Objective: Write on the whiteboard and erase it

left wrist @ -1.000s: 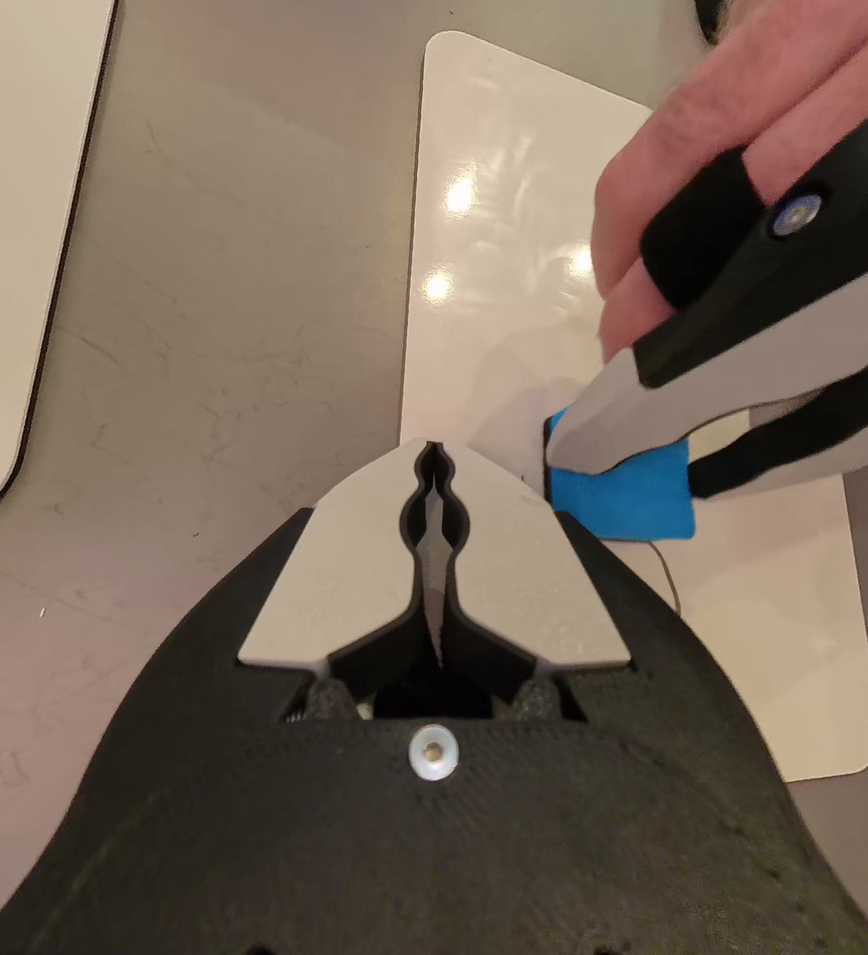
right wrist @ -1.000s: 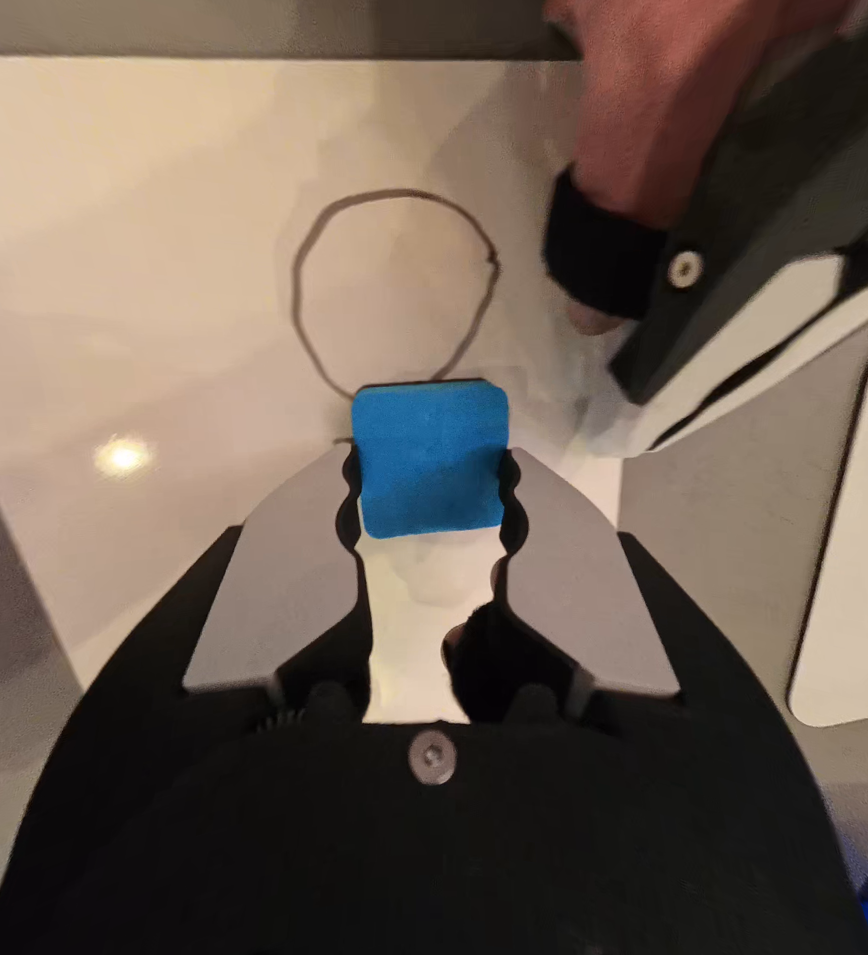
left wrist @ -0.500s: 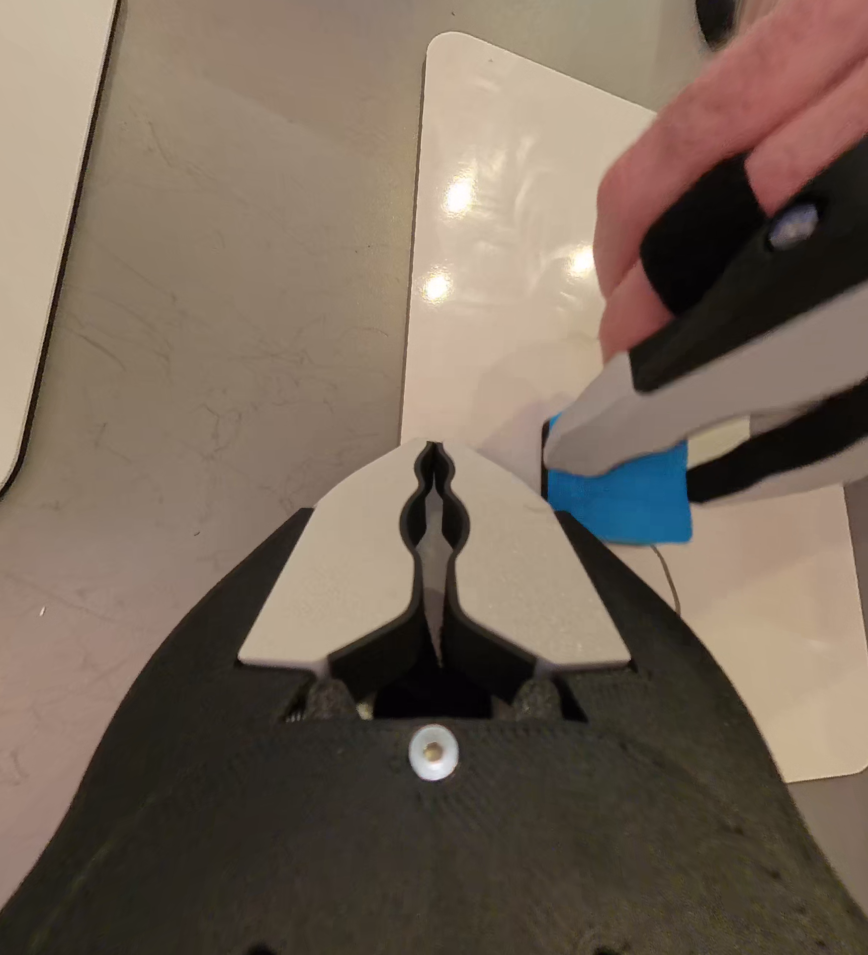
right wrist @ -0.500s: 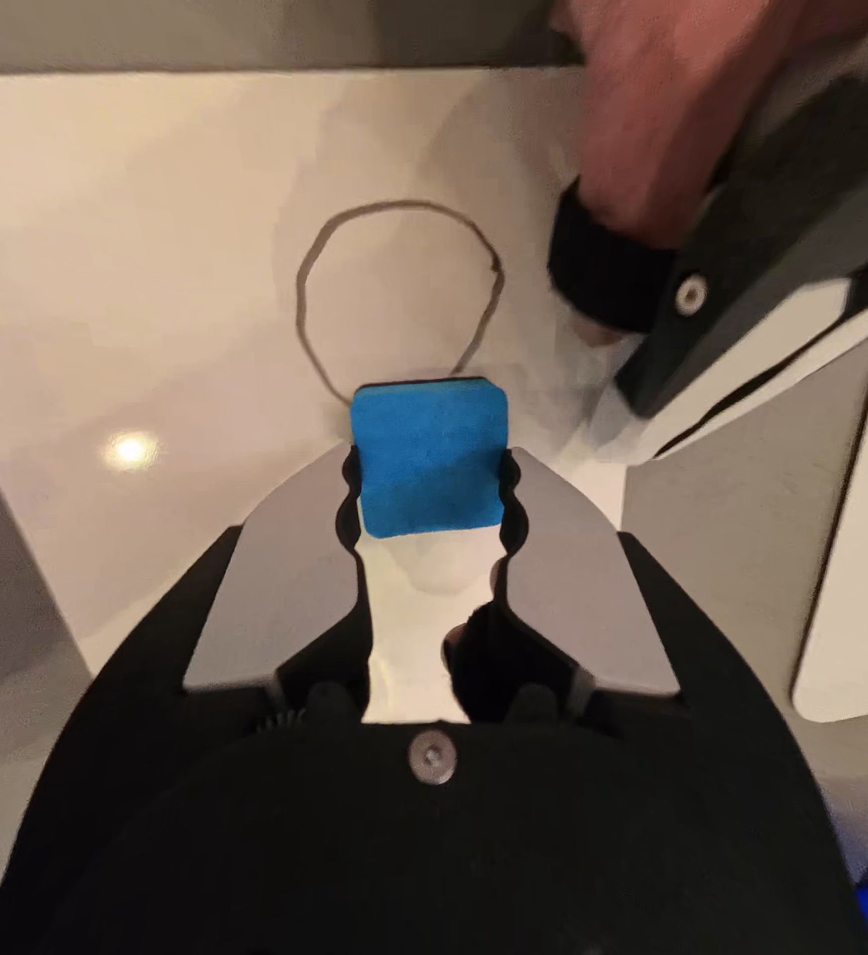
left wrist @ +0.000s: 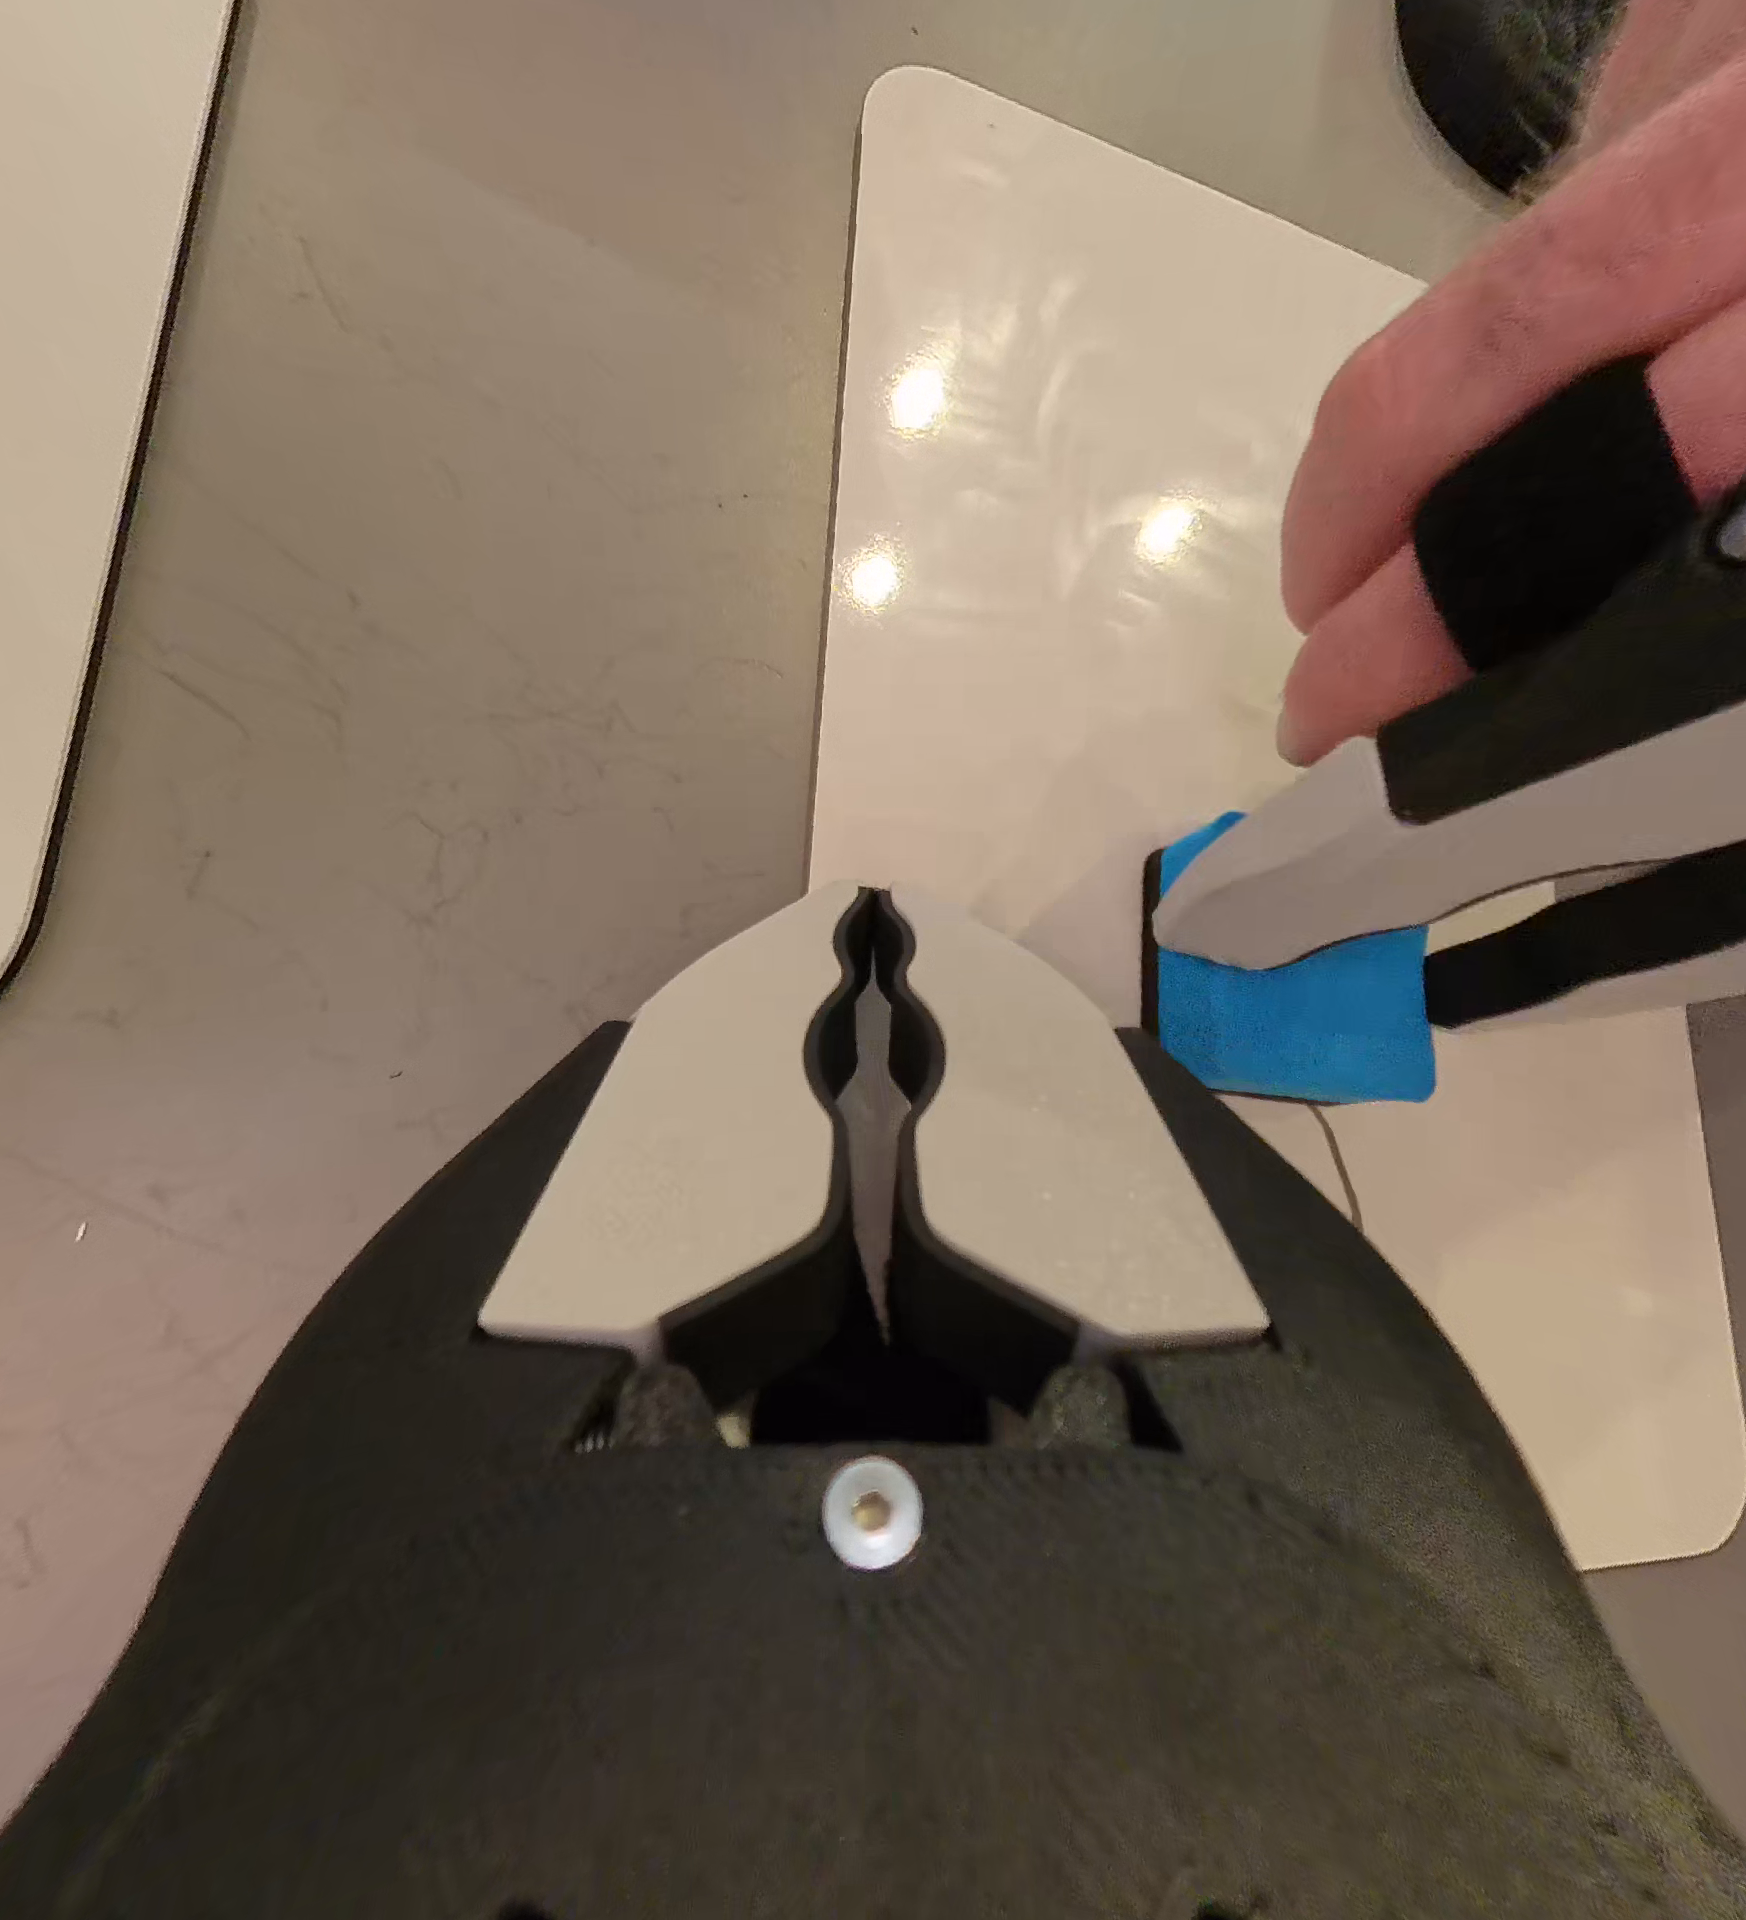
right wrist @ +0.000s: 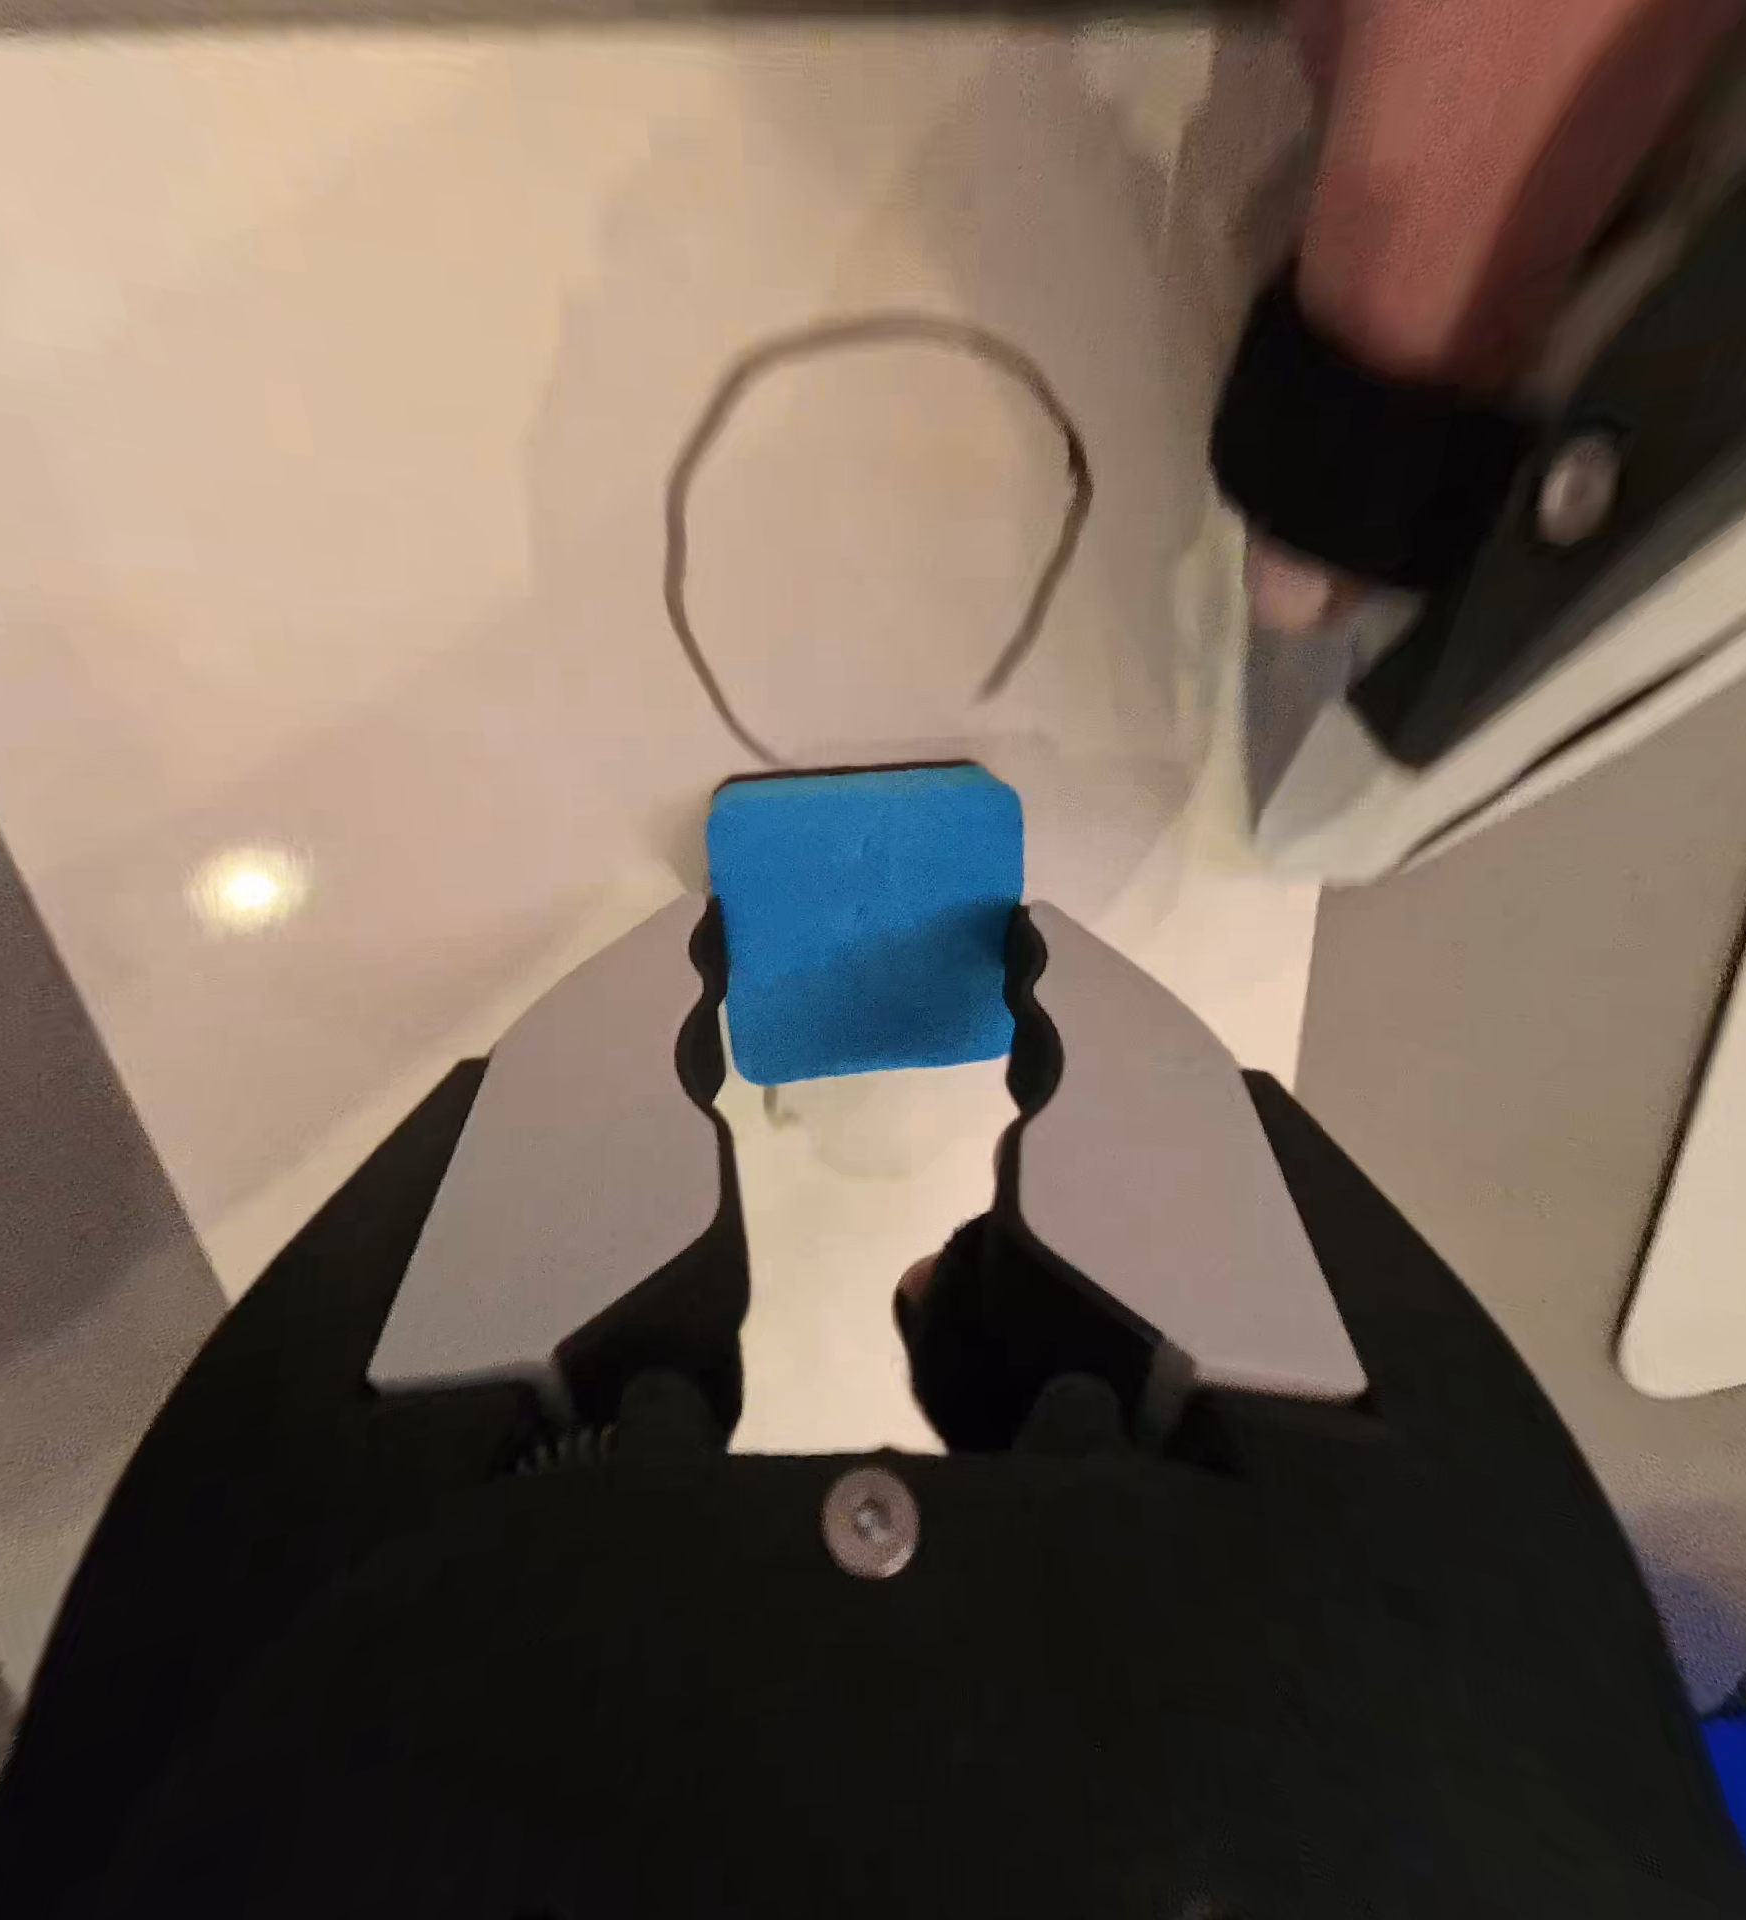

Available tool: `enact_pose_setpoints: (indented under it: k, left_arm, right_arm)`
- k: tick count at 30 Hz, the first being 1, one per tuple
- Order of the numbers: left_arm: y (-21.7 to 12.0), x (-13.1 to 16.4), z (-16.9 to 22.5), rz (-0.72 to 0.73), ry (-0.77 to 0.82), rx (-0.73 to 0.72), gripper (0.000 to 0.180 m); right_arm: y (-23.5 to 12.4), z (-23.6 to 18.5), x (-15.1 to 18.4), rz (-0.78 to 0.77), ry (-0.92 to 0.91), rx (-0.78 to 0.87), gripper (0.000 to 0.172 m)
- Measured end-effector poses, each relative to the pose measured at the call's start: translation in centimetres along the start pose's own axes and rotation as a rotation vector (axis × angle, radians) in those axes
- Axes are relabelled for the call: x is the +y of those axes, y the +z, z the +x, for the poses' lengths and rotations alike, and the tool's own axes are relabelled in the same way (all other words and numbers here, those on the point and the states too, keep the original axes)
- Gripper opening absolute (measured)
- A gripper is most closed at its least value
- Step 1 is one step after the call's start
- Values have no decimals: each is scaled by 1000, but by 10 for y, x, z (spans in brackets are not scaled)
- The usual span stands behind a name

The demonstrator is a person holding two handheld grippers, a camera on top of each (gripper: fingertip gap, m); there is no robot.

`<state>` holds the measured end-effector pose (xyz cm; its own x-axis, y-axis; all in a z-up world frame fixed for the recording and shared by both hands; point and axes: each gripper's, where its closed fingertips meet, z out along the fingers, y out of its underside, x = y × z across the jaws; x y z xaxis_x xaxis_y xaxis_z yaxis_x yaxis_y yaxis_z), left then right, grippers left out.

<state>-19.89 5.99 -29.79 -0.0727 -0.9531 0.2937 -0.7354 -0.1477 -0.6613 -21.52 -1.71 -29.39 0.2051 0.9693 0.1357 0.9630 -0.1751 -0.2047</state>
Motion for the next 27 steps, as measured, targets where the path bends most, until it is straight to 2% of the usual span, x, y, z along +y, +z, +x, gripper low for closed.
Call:
enact_pose_setpoints:
  k: [2,5,7,9,12,14,16,19,21,24,27]
  left_arm:
    - [0,0,0,1,3,-4,1]
    - [0,0,0,3,6,-13,1]
    - [0,0,0,2,-1,-7,1]
    - [0,0,0,2,-9,2,1]
    - [0,0,-1,4,1,-12,1]
    - [0,0,-1,4,1,-13,1]
    - [0,0,-1,2,-11,0,1]
    - [0,0,-1,2,-12,1,1]
    - [0,0,-1,3,-9,-4,1]
    - [0,0,-1,3,-13,0,1]
    - [0,0,-1,3,-13,-1,1]
  right_arm:
    - [0,2,4,-21,36,19,53]
    - [-10,-7,41,-82,100,-46,53]
    - [-10,-24,26,-46,30,-86,53]
    - [-5,-15,11,-26,-12,0,53]
    - [-11,0,51,-65,141,4,54]
    - [-20,-17,74,-99,153,-70,53]
    - [-20,-35,61,-31,112,-121,53]
    - [-18,-9,80,-118,148,11,53]
    - [-14,-1,64,-57,179,5,53]
    - [-12,-20,43,-43,57,-32,53]
    - [-17,-12,71,-66,143,-30,53]
